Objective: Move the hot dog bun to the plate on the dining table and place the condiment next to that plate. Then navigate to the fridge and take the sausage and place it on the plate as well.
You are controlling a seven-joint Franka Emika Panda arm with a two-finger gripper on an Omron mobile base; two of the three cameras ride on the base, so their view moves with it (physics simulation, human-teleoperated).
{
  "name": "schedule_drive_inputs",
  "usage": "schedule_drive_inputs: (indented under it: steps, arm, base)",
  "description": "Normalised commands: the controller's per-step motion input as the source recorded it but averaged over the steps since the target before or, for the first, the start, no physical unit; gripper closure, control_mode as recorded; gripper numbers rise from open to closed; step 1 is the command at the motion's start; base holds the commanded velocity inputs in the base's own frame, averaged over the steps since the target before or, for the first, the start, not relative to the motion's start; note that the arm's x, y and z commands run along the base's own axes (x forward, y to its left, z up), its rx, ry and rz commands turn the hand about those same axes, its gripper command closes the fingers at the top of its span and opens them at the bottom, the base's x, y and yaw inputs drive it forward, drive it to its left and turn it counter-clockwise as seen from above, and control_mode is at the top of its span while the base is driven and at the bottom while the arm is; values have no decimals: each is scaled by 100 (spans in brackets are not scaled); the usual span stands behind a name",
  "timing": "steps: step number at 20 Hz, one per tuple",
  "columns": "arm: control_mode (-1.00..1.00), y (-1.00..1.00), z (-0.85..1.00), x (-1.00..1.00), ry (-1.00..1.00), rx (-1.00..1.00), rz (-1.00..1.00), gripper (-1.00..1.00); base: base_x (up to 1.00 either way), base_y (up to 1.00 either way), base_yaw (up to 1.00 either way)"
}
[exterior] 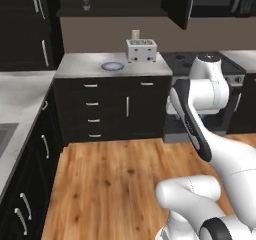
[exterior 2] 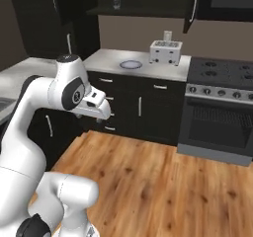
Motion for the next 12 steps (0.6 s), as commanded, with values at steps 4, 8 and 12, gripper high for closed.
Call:
schedule_drive_inputs:
  steps: [4, 8, 12]
  arm:
    - [100, 0, 0, 0, 0, 0, 0, -100]
    - [100, 0, 0, 0, 0, 0, 0, -100]
    - [100, 0, 0, 0, 0, 0, 0, -100]
  base:
    - [100, 33, -16]
    - [100, 37, -16]
    - [100, 40, -14]
